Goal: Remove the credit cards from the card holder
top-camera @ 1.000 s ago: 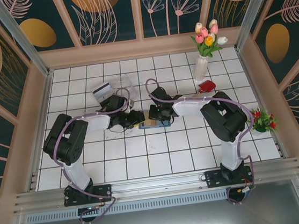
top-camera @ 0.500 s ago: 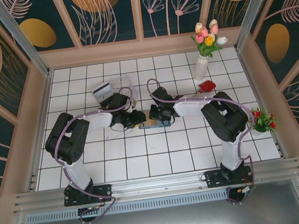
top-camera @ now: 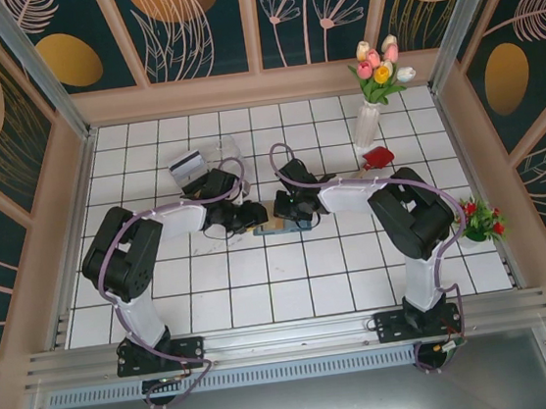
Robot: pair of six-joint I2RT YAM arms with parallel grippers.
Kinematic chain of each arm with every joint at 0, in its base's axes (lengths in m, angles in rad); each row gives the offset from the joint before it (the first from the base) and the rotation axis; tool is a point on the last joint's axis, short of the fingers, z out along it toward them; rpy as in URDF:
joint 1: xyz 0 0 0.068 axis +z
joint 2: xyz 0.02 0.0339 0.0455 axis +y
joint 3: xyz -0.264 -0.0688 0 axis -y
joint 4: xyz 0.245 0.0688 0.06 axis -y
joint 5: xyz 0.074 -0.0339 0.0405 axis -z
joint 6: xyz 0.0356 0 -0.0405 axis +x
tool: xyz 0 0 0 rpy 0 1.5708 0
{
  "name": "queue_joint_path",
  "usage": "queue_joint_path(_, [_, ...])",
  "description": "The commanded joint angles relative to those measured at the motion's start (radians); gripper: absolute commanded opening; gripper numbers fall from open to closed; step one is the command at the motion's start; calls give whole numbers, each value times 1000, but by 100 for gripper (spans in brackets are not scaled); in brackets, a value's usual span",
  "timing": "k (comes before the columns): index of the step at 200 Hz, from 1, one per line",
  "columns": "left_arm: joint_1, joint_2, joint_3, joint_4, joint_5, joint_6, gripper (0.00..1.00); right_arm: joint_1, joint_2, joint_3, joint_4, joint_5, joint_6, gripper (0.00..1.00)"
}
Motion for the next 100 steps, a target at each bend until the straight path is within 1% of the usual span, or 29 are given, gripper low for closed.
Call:
queue_joint_path(1, [-10, -53, 57, -90, -34, 36, 35, 2, 45, -45, -83, 11, 3, 18])
queue_joint_path(16, [-10, -60, 68, -108, -39, 40, 35, 1, 45, -45, -88, 17, 1, 18])
queue_joint_path(52, [-9, -37, 32, -83, -21, 10, 35, 0, 44, -47, -81, 13, 1, 18])
queue_joint_path(74, [-13, -29, 7, -49, 17, -12, 34, -2, 44, -47, -80, 10, 0, 18])
queue_joint_path(100, [-28, -12, 3, -35, 34, -13, 33, -4, 45, -47, -77, 6, 0, 18])
